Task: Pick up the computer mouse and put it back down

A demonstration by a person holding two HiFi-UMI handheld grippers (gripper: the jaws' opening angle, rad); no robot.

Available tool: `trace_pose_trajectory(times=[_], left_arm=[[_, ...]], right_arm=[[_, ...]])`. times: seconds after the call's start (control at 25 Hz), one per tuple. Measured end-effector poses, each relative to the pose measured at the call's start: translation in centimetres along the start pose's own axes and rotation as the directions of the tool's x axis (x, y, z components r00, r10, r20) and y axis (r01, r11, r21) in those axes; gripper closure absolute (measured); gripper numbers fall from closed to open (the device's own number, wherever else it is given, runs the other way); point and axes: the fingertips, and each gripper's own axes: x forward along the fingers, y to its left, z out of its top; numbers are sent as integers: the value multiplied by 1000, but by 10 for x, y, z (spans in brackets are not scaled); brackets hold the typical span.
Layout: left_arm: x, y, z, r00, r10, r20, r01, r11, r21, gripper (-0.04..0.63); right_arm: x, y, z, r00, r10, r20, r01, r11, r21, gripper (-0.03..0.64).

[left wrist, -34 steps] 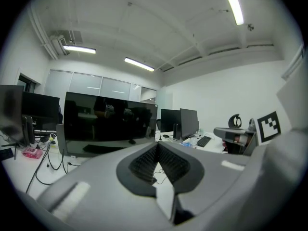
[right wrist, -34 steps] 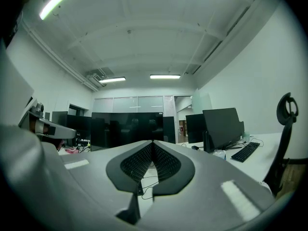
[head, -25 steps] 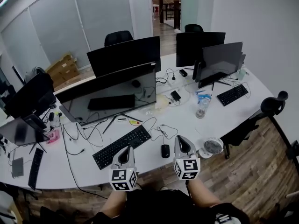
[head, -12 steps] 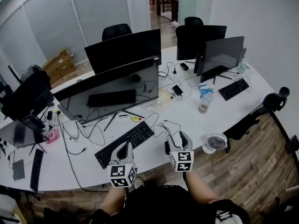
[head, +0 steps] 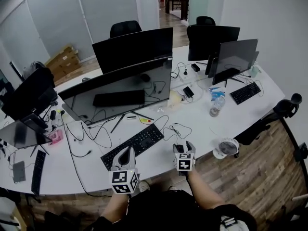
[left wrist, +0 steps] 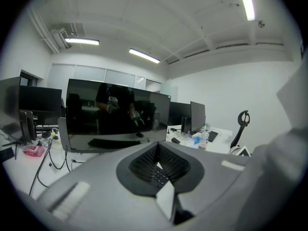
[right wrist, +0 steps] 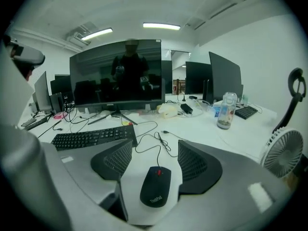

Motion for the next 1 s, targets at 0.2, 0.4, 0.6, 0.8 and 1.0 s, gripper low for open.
trace_pose_trajectory(times=[0.2,0.4,0.6,0.8,1.0], left_arm=[[-1,16,-5,1000,25,-14,-25,1000,-1,541],[0,29,-6,999,41,-19,-41,999,0,541],[5,38,-5,998,51,-22,-51,999,0,541],[10,45,-4,998,57,-19,-57,998,-1,541],[15,47,0,999,45,-9,-45,999,2,541]], right_arm=[[26,-4,-39,991,-29,-131,31,999,16,337],[47,-3,-75,975,-14,-223,25,999,48,337],[59,3,-93,959,-5,-283,17,999,38,337],[64,7,-109,944,-3,-330,10,1000,21,341],[59,8,-100,944,7,-329,-9,1000,-3,341]])
